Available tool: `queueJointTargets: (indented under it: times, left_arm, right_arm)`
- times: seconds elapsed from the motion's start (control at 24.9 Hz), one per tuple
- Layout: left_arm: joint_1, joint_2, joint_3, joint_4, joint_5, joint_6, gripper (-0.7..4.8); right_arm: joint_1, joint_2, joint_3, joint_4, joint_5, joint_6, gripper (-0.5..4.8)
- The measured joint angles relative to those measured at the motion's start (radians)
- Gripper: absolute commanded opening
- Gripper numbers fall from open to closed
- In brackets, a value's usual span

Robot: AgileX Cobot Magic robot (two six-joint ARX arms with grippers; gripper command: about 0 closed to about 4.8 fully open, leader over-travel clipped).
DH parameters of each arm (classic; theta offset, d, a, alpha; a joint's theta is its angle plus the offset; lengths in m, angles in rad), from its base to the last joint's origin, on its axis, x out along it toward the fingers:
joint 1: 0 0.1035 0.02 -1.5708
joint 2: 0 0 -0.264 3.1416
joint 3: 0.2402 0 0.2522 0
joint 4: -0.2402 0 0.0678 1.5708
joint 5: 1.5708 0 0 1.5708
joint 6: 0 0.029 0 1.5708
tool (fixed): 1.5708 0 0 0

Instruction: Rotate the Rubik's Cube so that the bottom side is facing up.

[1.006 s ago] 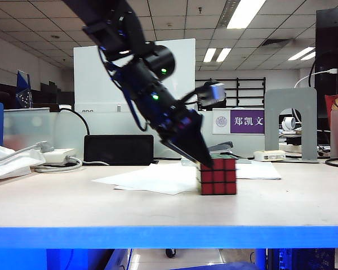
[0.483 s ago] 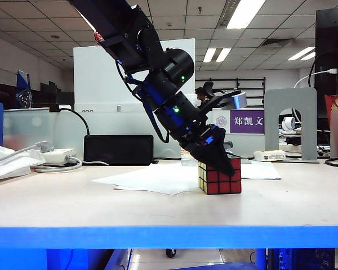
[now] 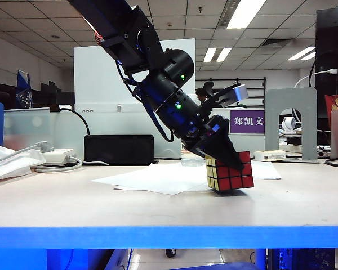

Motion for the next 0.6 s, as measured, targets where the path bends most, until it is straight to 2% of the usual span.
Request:
queueJointTargets:
  times: [0.08,0.16,0.24,0.28,0.32,0.36,0.4,0.44,0.48,0.52,0.56,0.6]
  left_arm:
    - [0.002,0.001,0.000,0.013,0.029,-0.060,0.79]
    - [0.010,0.001,0.000,0.050,0.098,-0.161,0.79]
    - [0.024,0.001,0.000,0.116,0.220,-0.283,0.79]
    - [0.042,0.001,0.000,0.187,0.332,-0.394,0.79]
    - [0.056,0.001,0.000,0.238,0.385,-0.463,0.79]
    - [0.078,0.000,0.000,0.334,0.474,-0.594,0.79]
    - [0.085,-0.002,0.000,0.370,0.506,-0.644,0.79]
    - [0.107,-0.008,0.000,0.454,0.587,-0.768,0.79]
    - [0.117,-0.012,0.000,0.504,0.639,-0.847,0.79]
    - [0.124,-0.022,0.000,0.597,0.723,-1.000,0.79]
    - [0.124,-0.031,0.000,0.650,0.761,-1.085,0.79]
    - [0.115,-0.051,0.000,0.718,0.801,-1.216,0.79]
  right_arm:
    - [0.000,0.000,0.000,0.000,0.000,-0.005,3.42]
    - [0.000,0.000,0.000,0.000,0.000,-0.021,3.48]
    - [-0.002,0.000,0.000,0.031,0.001,-0.024,3.48]
    - [-0.006,0.000,0.000,0.064,0.000,-0.026,3.48]
    - [-0.013,0.000,0.000,0.087,0.000,-0.026,3.48]
    - [-0.034,0.000,0.003,0.114,0.000,-0.026,3.48]
    - [-0.044,0.000,0.006,0.123,0.001,-0.026,3.48]
    - [-0.059,0.000,0.013,0.126,0.001,-0.026,3.48]
    - [-0.062,0.000,0.018,0.128,0.002,-0.026,3.49]
    - [-0.062,0.002,0.019,0.137,0.001,-0.028,3.57]
    - [-0.062,0.009,0.019,0.138,0.001,-0.030,3.88]
    - [-0.060,0.023,0.019,0.134,0.005,-0.038,3.90]
